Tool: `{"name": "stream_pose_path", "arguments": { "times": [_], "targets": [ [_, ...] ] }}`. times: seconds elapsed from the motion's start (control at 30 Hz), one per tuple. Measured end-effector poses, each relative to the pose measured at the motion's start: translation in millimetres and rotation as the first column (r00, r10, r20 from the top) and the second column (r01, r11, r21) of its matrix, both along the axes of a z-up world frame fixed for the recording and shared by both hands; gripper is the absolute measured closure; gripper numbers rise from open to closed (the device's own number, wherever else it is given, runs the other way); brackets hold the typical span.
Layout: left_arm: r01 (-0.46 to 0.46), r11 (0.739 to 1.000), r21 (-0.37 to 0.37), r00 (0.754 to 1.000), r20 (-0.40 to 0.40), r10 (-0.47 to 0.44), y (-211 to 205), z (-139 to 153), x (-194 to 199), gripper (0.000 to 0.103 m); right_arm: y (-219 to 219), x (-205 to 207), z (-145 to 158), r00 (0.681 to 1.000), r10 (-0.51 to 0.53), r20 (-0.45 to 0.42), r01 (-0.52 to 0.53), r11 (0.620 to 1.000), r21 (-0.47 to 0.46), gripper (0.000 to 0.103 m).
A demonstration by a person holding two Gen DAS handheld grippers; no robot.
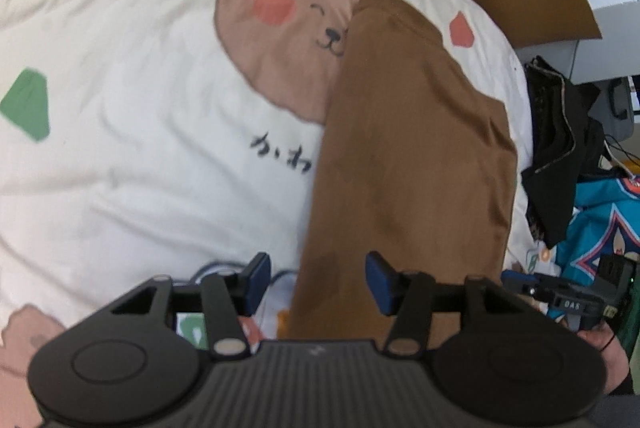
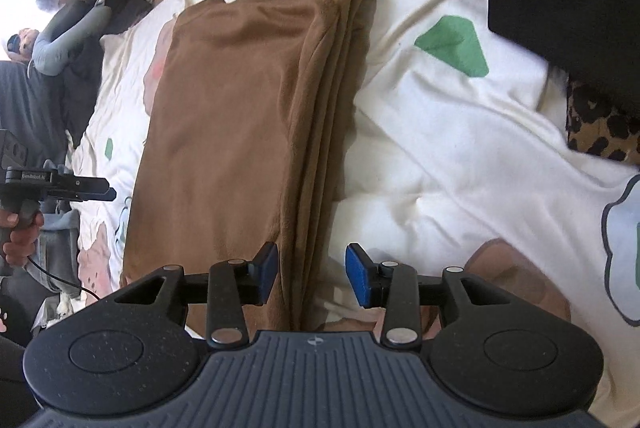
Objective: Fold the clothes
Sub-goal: 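Open both tools and release the folded shirt, then close both tools on the folded brown shirt's edge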
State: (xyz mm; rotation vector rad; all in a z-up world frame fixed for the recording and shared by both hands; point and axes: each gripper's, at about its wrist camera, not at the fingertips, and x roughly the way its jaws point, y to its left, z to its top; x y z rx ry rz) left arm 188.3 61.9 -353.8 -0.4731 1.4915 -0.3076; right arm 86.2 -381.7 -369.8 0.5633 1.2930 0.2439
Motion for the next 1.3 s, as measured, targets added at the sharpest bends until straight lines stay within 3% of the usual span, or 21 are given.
{"name": "stream_pose_path", "arguments": {
  "times": [0.37, 0.77, 1.07, 1.3],
  "targets": [
    [0.018, 1.000, -0.007, 0.998, 0.053, -0.017, -11, -1, 24, 0.043, -6, 14, 6, 0.996, -0.059, 0.067, 0.059, 0.998, -0.002, 0.052],
    [0.038, 0.999, 0.021, 0.989, 0.143, -0.041, -28, -7, 62, 0.045, -17, 62, -10, 0.973, -0.176, 0.146, 0.173, 0.984, 0.035, 0.052],
    [0.057, 0.998, 0.023, 0.987, 0.152, -0.060, -35, -9, 70, 0.043, -27, 80, -29, 0.955, -0.257, 0.151, 0.246, 0.965, 0.087, 0.052],
    [0.022, 1.000, 0.019, 0.989, 0.149, -0.025, -31, -17, 74, 0.042, -31, 84, -50, 0.944, -0.310, 0.115, 0.290, 0.943, 0.162, 0.053]
  ]
}}
